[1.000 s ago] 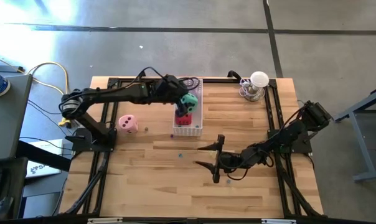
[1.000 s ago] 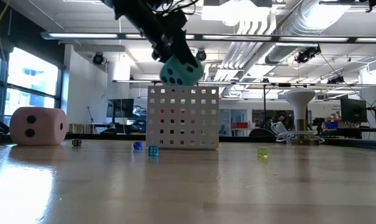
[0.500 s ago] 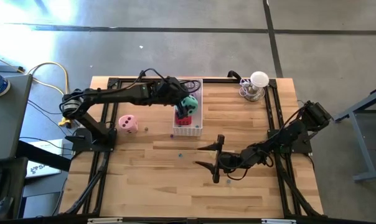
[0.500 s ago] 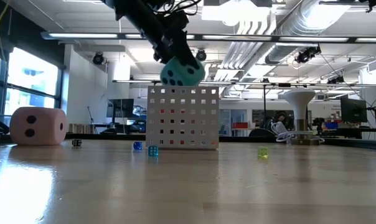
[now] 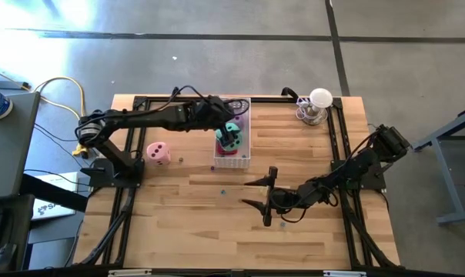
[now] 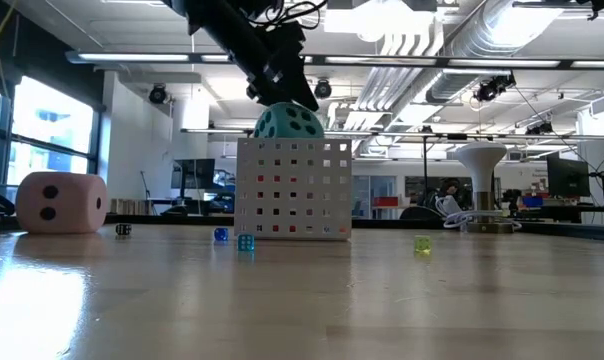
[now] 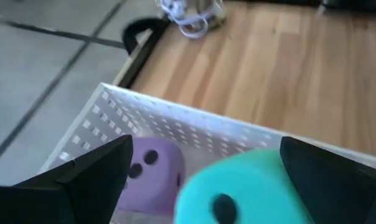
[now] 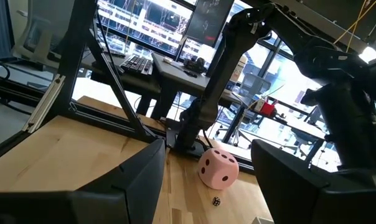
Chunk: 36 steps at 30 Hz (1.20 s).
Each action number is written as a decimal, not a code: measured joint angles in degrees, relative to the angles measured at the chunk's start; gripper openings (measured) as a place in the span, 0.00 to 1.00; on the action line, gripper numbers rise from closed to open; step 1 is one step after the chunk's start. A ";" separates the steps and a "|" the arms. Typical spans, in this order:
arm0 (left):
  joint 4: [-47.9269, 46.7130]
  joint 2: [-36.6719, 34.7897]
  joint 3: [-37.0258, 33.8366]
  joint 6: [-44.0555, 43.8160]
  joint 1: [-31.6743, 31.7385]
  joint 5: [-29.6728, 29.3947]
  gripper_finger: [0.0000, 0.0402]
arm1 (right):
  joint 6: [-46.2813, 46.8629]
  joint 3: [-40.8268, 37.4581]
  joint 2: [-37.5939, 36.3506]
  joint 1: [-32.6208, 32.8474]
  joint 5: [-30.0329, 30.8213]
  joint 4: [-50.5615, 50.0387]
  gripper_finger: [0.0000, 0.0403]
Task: Pick & Place Dice
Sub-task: Put the small black die into the bin
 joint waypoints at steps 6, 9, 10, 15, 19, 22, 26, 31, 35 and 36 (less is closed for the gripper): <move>3.27 -1.50 0.02 -0.09 -0.33 -0.31 0.99 | 0.02 0.00 0.00 0.00 0.00 -0.11 0.57; 3.95 -3.06 0.02 -0.08 -1.08 -0.28 0.99 | 0.02 0.00 0.00 0.00 0.00 -0.30 0.57; 3.88 -3.69 0.02 0.08 -1.32 -0.26 0.99 | 0.02 0.00 0.00 0.00 0.00 -0.36 0.57; 3.64 -8.05 0.02 1.64 -3.57 -0.24 0.99 | 0.02 0.00 0.00 0.00 0.00 -0.39 0.57; -1.56 -12.62 0.02 3.11 -5.98 1.46 0.99 | 0.02 0.00 0.00 0.04 0.00 -0.39 0.57; -9.60 -16.15 0.02 4.20 -7.93 3.64 0.99 | 0.02 0.00 0.00 0.04 0.00 -0.39 0.57; -21.73 -19.62 0.02 1.30 -10.30 5.84 0.99 | 0.02 0.00 0.00 0.04 0.00 -0.39 0.57; -34.93 -21.25 0.02 -2.68 -12.69 11.17 0.99 | 0.02 0.00 0.00 0.04 0.00 -0.39 0.57; -37.72 -21.23 -2.10 -5.68 -14.81 15.23 0.99 | 0.02 0.00 0.00 0.04 0.00 -0.39 0.57; -37.70 -21.23 -3.13 -5.61 -15.32 15.78 0.99 | 0.02 0.00 0.00 0.04 0.00 -0.39 0.57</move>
